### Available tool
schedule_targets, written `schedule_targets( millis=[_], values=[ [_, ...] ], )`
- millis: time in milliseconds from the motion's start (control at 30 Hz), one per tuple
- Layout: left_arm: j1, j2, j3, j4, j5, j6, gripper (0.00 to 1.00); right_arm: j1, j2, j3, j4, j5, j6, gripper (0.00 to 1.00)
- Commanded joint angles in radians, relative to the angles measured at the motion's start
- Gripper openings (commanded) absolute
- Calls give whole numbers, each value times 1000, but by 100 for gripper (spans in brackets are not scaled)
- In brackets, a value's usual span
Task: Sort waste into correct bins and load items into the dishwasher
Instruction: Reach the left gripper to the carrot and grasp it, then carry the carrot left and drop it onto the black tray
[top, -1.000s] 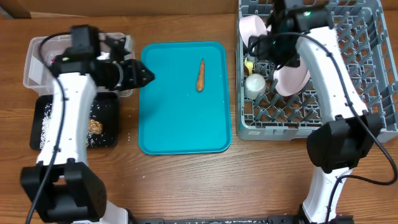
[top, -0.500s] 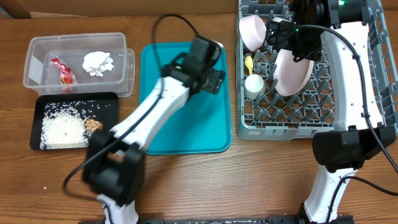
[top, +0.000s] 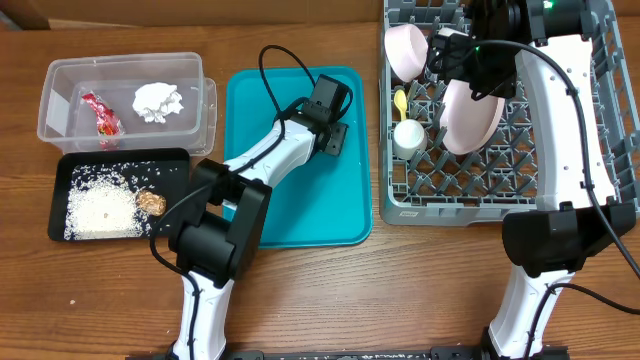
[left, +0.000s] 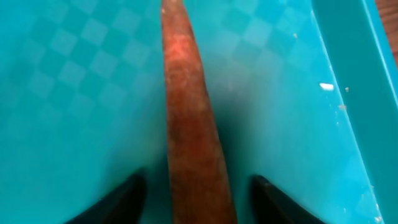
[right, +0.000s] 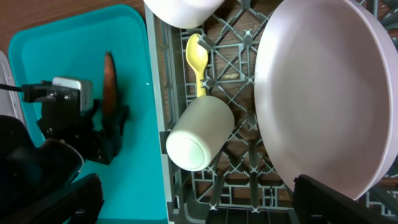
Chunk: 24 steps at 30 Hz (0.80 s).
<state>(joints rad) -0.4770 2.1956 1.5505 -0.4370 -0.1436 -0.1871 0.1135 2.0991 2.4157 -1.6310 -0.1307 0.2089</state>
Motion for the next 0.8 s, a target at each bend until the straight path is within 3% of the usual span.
schedule_targets(
  millis=[0, 100, 333, 567, 767],
  values=[
    [1, 31, 25, 4, -13, -31, 36, 1, -25, 22, 0, -2, -3, 100],
    [1, 32, 25, -3, -13, -31, 22, 1, -25, 22, 2, -1, -3, 100],
    [1, -6, 62, -70, -19, -30, 19, 1, -25, 22, 1, -2, -3, 100],
    [8, -128, 315, -477, -161, -72, 15, 1, -25, 22, 2, 7, -3, 100],
    [56, -259, 487, -798, -163, -169, 15, 1, -25, 22, 11, 13, -3, 100]
  ],
)
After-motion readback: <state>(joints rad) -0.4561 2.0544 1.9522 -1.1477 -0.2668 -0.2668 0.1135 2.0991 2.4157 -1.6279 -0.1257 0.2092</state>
